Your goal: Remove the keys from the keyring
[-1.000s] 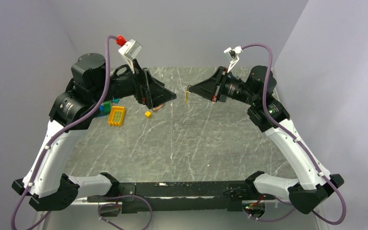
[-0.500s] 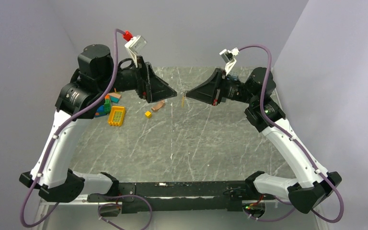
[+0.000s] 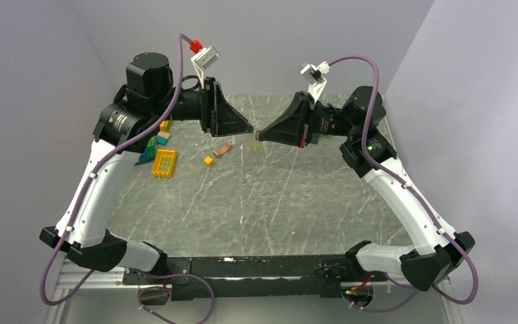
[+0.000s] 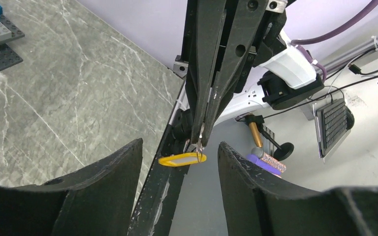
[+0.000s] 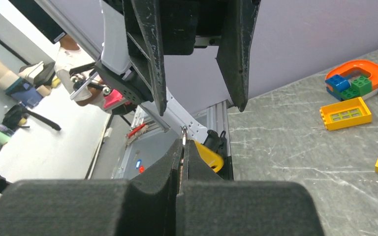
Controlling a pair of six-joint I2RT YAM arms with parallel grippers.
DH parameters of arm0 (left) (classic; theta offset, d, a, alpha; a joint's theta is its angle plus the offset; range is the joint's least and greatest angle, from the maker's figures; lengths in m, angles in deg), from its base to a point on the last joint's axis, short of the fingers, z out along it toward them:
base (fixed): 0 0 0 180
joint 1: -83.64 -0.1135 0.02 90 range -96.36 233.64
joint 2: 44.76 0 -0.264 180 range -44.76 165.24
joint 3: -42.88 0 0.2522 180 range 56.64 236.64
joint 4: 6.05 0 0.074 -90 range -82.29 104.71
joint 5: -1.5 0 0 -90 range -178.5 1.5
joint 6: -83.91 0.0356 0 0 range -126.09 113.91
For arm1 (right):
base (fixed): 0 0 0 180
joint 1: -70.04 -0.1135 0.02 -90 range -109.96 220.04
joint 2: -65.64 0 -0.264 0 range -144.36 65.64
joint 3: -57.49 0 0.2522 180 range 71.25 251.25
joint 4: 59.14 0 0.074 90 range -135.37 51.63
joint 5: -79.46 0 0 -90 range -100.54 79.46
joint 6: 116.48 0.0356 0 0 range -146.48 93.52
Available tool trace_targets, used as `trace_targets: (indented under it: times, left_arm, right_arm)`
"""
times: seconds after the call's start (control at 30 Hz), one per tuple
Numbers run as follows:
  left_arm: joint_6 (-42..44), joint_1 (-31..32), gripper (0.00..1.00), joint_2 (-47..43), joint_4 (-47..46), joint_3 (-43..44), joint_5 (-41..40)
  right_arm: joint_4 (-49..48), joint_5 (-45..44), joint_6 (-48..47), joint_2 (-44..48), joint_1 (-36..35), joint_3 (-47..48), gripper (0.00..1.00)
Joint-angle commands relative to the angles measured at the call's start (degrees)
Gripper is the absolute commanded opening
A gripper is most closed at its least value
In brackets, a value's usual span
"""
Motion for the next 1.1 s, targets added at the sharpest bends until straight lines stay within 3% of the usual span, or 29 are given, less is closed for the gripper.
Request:
trace_targets:
  times: [0.0,0.33,0.53,0.7,0.87,1.0,1.07]
  left_arm:
    - [-0.4,-0.2,0.60,-0.5,-2.5,-0.6,3.3]
    - [-0.1,-0.1,0.53,-1.3,-2.6,-3.3,3.7]
    - [1.6,-0.1,0.35,-1.1,-0.8,-3.0,2.0]
    - [2.1,-0.2,0.31,-0.1,-0.3,-2.7,2.3]
    - [1.9,-0.1,0.20,0.3,-0.6,-3.4,2.4]
    - [1.6,-0.1,0.01,-0.3,-0.6,-3.9,0.3]
    - [0.4,-0.1,0.00,-0.5,-1.6,-4.1,-0.3]
  right_arm:
    - [-2.1,2.3,-1.2,-0.5,0.5,3.0,0.00]
    - [-5.2,3.7,0.3,-2.9,1.0,3.5,0.00]
    - [-6.0,4.3,0.7,-3.9,1.0,3.7,0.00]
    - [-7.5,4.4,1.5,-4.5,1.0,3.8,0.00]
    - [-10.4,4.5,3.6,-5.1,1.0,3.5,0.00]
    - [-9.7,5.3,3.6,-6.3,1.7,5.7,0.00]
    - [-10.3,5.7,4.6,-7.0,2.4,6.8,0.00]
